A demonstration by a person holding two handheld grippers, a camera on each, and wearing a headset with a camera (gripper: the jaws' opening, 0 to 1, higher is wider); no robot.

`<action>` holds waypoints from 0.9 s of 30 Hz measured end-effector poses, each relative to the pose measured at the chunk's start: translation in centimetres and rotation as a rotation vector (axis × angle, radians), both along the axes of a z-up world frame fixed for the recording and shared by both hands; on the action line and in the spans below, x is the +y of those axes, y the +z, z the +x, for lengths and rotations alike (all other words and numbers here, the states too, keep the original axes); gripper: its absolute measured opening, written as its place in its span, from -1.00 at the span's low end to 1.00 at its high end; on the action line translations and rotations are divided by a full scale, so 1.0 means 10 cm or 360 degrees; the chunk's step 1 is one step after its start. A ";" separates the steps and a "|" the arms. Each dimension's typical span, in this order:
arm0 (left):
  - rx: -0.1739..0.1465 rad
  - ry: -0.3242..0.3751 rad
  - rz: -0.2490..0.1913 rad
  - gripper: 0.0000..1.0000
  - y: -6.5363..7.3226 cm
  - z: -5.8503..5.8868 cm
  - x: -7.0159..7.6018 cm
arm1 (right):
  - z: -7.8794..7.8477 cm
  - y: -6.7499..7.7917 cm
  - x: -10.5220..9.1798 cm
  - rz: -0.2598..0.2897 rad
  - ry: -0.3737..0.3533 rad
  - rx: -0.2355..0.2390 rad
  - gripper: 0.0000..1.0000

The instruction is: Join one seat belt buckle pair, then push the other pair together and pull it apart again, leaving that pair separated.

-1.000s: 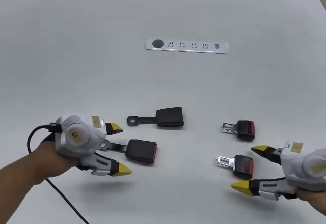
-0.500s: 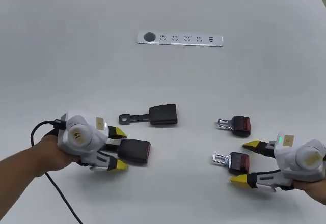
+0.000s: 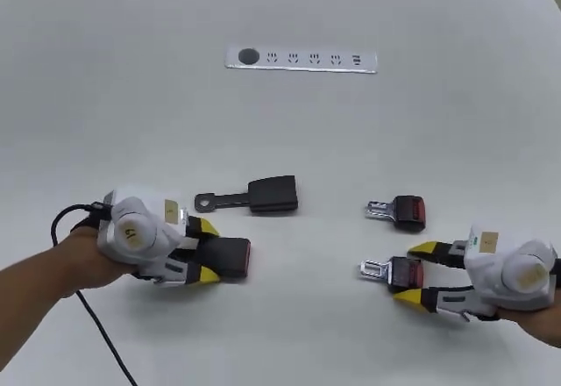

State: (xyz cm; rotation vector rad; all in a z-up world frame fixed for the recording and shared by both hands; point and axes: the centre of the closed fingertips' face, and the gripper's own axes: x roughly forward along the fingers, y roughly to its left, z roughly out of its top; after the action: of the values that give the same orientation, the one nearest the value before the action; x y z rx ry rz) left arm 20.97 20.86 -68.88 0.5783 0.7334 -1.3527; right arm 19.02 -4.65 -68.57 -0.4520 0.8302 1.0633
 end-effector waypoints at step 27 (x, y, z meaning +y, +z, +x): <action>0.0026 -0.0039 0.0193 -0.31 -0.04 0.00 -0.02 | 0.06 -0.10 0.15 -0.0077 0.0063 0.0010 -0.30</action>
State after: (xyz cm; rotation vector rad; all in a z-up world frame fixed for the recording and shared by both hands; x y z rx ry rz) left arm 20.96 20.68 -69.29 0.6747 0.8283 -1.3436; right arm 19.64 -3.11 -69.56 -0.5075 0.8571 1.0833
